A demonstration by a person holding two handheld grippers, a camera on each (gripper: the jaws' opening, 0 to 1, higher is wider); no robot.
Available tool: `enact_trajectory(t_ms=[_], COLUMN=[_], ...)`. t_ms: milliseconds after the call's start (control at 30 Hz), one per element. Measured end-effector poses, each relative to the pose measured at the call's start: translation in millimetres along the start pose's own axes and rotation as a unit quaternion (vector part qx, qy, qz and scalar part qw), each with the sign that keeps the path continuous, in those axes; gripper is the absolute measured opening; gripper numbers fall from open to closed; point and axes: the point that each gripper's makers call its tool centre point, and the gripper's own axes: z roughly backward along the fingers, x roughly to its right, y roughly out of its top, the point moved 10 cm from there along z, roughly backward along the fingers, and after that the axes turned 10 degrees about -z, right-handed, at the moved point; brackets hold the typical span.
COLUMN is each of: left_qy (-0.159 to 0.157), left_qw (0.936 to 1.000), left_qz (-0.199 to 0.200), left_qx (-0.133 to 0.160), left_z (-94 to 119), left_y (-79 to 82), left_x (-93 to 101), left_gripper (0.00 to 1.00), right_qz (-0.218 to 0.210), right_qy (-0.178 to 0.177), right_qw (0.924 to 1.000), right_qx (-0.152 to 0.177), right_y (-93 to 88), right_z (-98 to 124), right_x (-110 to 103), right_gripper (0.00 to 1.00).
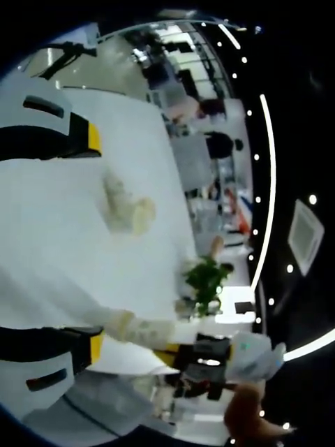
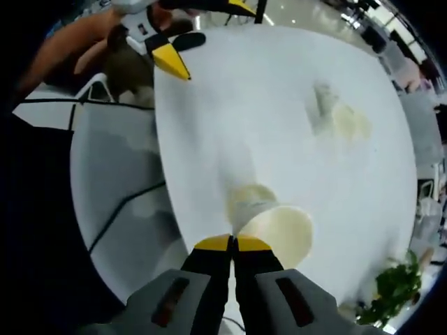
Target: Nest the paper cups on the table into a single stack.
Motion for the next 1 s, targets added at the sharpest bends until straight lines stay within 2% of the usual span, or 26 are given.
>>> enact_trajectory(t_ms=[1000], left_qy=[0.002], left_qw=[1.0000], left_qz=[0.005], left_qx=[-0.005], left_z=[-1], left_y=[-8.3], left_x=[3.0], left_gripper=[0.98], right_qz=[-0.010], right_qy=[0.014], right_qw=[0.9999], right_qx=[-0.002], right_y=[3.0], right_z=[-26], right_x=[-3], right_gripper=[0.00])
